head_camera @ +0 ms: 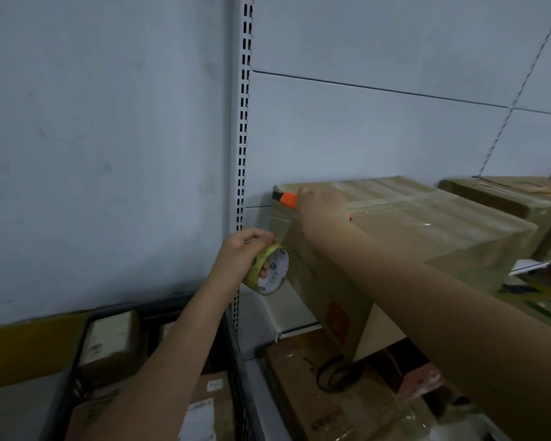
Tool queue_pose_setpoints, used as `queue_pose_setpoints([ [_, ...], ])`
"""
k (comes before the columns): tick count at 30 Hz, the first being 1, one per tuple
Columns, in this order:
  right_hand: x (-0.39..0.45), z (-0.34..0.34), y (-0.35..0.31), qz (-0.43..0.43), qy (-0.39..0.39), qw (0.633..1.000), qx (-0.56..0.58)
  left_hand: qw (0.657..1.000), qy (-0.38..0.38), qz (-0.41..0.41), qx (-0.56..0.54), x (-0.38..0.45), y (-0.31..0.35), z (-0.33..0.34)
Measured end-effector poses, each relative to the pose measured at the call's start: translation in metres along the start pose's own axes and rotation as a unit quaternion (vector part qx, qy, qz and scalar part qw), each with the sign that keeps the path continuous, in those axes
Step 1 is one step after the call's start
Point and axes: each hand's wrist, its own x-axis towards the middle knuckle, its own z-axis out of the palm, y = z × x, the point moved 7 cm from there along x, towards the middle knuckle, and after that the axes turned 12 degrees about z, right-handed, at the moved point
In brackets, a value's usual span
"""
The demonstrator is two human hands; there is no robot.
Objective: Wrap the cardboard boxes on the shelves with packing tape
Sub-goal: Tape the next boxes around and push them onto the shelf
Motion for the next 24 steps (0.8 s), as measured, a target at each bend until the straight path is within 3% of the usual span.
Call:
queue_pose_setpoints([
  [3,0.004,-0.006,0.021,0.025,-0.057,0.988,0.14,1.0,0.011,0.01,0.019,-0.012,0.01,-0.002],
  [5,-0.002,-0.021,0.046,0.057,-0.041,0.962,0.263,1.0,0.003,0.017,0.02,-0.019,0.023,-0.003],
  [7,-0.018,-0.037,0.067,0.076,-0.025,0.924,0.375,0.999,-0.014,0.032,0.035,-0.022,0.039,0.0],
  [10,-0.051,-0.047,0.075,0.08,-0.131,0.834,0.53,0.994,-0.049,0.06,0.075,-0.022,0.067,0.015],
  [13,-0.071,-0.043,0.076,0.09,-0.197,0.789,0.575,0.98,-0.124,0.1,0.119,-0.026,0.096,0.038],
  [16,-0.082,-0.036,0.099,0.141,-0.138,0.78,0.594,0.966,-0.183,0.112,0.143,-0.032,0.111,0.056],
  [19,-0.103,-0.025,0.141,0.242,0.028,0.842,0.482,0.972,-0.12,0.125,0.16,-0.022,0.112,0.047],
  [20,-0.113,-0.018,0.157,0.289,0.068,0.842,0.45,0.979,-0.083,0.123,0.143,-0.017,0.111,0.039],
  [22,-0.125,0.005,0.184,0.368,0.096,0.803,0.458,0.984,-0.017,0.125,0.123,-0.003,0.108,0.024],
  [24,-0.126,0.034,0.202,0.425,0.044,0.754,0.499,0.985,0.022,0.122,0.123,0.016,0.103,0.015],
])
